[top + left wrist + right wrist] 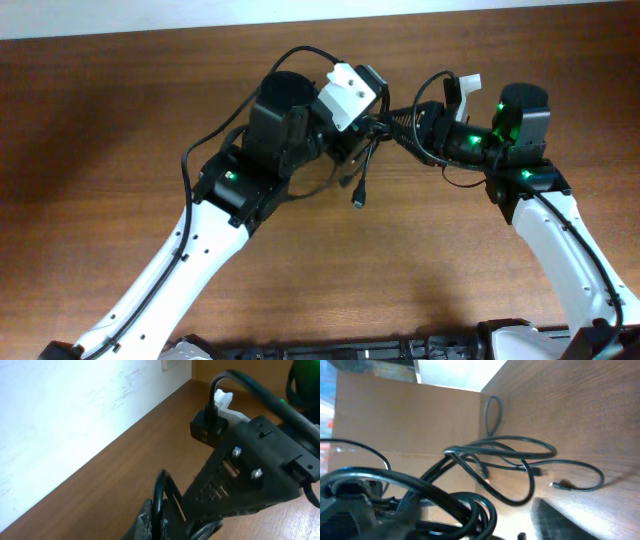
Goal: Untangle cables
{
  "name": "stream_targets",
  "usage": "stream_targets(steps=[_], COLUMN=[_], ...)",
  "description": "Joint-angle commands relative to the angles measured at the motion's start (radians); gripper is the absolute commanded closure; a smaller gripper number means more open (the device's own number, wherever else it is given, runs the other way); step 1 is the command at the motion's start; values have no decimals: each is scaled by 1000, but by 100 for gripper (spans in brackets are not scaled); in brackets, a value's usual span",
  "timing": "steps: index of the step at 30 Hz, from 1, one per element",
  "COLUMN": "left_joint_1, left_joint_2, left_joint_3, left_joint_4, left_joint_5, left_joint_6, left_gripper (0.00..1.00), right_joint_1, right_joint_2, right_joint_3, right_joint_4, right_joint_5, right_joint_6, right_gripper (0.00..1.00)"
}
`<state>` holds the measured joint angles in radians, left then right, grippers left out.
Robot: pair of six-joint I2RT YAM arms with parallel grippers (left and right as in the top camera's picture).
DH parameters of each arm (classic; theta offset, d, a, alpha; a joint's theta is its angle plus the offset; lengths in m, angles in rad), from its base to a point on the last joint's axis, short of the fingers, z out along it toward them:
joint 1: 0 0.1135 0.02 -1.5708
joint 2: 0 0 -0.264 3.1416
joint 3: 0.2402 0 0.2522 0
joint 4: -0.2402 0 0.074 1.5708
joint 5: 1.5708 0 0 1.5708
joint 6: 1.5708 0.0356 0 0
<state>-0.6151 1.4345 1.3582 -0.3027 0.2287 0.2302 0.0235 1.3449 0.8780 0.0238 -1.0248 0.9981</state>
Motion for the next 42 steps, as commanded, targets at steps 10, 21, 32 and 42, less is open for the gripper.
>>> stream_targets(steps=[10,21,32,42], left_joint_1=[-4,-6,-85,-131], left_joint_2=[-14,-13,-13,-13], left_joint_3=[17,17,17,17], left_joint_4=[-24,-31,-28,-20], left_joint_5=[-241,8,90,89], left_joint_6=[-210,-220,-219,-219], left_gripper=[100,100,100,100], right_joint_1=[-5,-4,-4,-4], right_joint_2=[2,2,2,2], right_joint_3=[3,3,3,3], right_joint_4=[43,60,71,71], right_joint_5=[-49,-55,-37,-48], right_joint_6=[301,591,616,595], right_gripper=[14,50,92,96])
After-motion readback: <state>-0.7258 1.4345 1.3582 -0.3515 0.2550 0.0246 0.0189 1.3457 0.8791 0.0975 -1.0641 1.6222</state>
